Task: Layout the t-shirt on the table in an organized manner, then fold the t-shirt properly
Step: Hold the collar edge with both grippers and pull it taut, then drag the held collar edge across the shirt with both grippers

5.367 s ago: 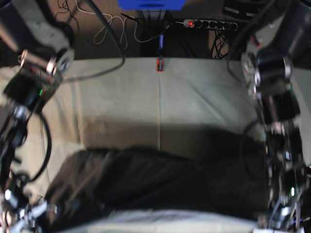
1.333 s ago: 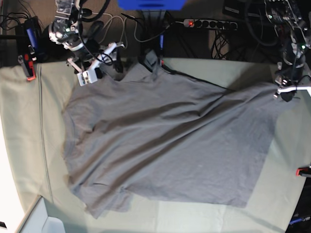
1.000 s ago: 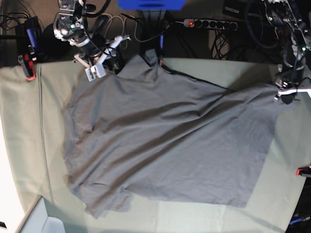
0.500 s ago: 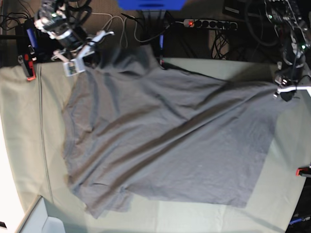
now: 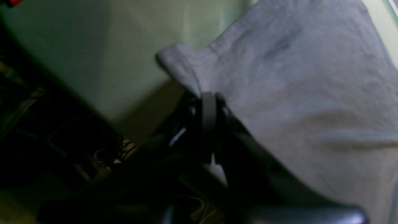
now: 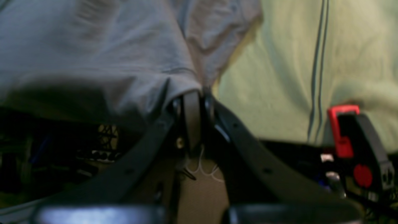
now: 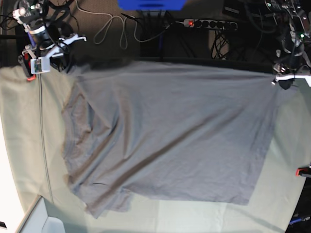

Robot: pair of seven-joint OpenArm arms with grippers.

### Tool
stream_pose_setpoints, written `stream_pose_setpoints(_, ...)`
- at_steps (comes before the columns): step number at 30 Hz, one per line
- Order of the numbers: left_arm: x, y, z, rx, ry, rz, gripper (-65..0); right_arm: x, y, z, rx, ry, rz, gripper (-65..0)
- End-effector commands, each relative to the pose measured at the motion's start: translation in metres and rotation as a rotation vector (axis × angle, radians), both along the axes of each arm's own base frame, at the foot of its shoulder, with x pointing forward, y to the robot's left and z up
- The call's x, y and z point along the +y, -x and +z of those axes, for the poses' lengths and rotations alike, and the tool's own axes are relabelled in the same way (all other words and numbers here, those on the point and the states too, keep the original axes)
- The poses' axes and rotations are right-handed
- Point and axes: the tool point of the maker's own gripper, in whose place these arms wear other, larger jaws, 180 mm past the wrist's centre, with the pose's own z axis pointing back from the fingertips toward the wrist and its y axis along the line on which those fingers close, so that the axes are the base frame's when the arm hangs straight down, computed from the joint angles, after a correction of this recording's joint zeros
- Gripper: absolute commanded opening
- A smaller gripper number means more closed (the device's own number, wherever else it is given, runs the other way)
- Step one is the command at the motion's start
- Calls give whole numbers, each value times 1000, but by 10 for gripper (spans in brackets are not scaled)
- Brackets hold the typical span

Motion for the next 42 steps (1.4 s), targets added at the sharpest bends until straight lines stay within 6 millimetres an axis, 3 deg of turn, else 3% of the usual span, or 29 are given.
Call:
stream_pose_setpoints(1, 9, -5, 15, -40, -43, 3, -649, -2, -4, 11, -43, 2, -2, -650)
stream_pose_setpoints(7, 14, -6, 19, -50, -50, 16, -649, 2, -9, 11, -50, -3, 6, -650)
stream_pose_setpoints(9, 18, -7, 22, -58, -59, 25, -649, 11, -19, 14, -71, -17, 34, -650)
stream_pose_setpoints(14, 18, -34, 34, -118, -54, 22, -649, 17, -46, 20, -126, -31, 45, -650)
stream_pose_setpoints(19, 14, -66, 51, -197, -39, 20, -649, 14, -75, 12, -132, 10, 50, -650)
stream_pose_setpoints(24, 5, -100, 49, -211, -11, -25, -649, 10, -102, 3, -130, 14, 46, -650)
stream_pose_setpoints(31, 4, -142, 40, -194, 12, -65, -649, 5, -140, 7, -153, 65, 61, -650)
stream_pose_setpoints(36, 3, -172, 44, -197, 19, -92, -649, 5, -170, 10, -172, 56, 65, -650)
stream_pose_setpoints(42, -12, -201, 38, -184, 56, -124, -645, 3, -191, 5, -164, 32, 72, -650)
